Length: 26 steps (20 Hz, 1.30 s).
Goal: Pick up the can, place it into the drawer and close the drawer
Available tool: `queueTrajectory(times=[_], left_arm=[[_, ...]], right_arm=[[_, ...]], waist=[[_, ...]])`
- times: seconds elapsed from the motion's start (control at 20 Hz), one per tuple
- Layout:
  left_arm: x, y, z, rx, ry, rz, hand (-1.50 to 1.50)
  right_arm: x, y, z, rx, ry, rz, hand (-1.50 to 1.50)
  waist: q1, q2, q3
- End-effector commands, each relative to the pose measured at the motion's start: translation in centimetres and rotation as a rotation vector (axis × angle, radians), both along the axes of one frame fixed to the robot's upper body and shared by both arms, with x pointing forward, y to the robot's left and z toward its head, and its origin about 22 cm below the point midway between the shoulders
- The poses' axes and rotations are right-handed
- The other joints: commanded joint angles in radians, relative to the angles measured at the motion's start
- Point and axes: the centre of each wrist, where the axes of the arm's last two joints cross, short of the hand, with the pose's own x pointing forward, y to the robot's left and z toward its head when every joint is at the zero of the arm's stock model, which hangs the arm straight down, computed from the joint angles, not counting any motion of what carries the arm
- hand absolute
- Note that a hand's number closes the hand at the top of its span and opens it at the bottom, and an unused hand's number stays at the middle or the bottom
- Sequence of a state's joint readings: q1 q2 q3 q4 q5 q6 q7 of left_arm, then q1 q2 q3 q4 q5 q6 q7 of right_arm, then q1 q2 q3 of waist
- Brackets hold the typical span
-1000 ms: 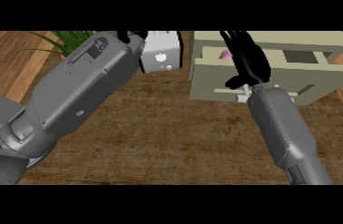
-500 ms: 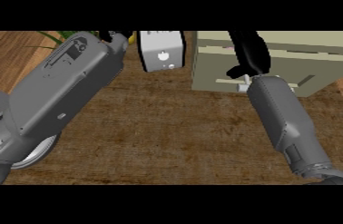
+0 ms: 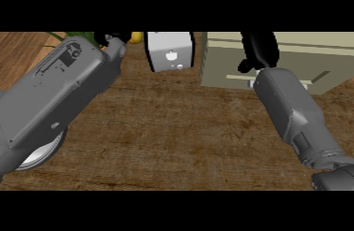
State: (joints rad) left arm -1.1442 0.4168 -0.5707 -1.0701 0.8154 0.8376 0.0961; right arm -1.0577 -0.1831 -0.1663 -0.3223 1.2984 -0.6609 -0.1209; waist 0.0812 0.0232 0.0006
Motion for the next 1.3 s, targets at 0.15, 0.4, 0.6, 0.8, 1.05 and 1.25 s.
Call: queueTrajectory(times=[0.15,0.4,0.6,0.8,1.05,1.25], left_arm=[[-0.8,-0.3,0.9,-0.013,-0.003,-0.026,-1.5],[-0.9,0.9,1.7,-0.006,0.001,-0.025,-1.5],[-1.7,1.0,0.6,-0.011,0.012,-0.038,-1.5],[-1.5,1.5,0.9,0.003,-0.005,-0.034,-1.5],[-1.8,2.0,0.3,0.0,0.014,-0.034,-1.5],[-2.3,2.3,0.8,-0.002,0.019,-0.035,-1.5]], right_arm=[[1.6,-0.6,3.7,0.009,-0.054,-0.051,-1.5],[2.4,-1.1,6.4,-0.004,-0.039,-0.066,-1.5],[2.1,-1.0,4.9,0.102,0.051,0.047,-1.5],[2.2,1.0,5.0,0.419,0.107,0.111,-1.5],[2.4,1.8,5.8,0.661,0.12,0.168,-1.5],[2.3,-0.2,5.2,0.698,0.108,0.173,-1.5]], waist=[[0.025,0.011,0.002],[0.037,0.011,0.002],[0.042,0.01,0.004],[0.04,0.013,0.007],[0.032,0.009,0.005],[0.037,0.012,0.004]])
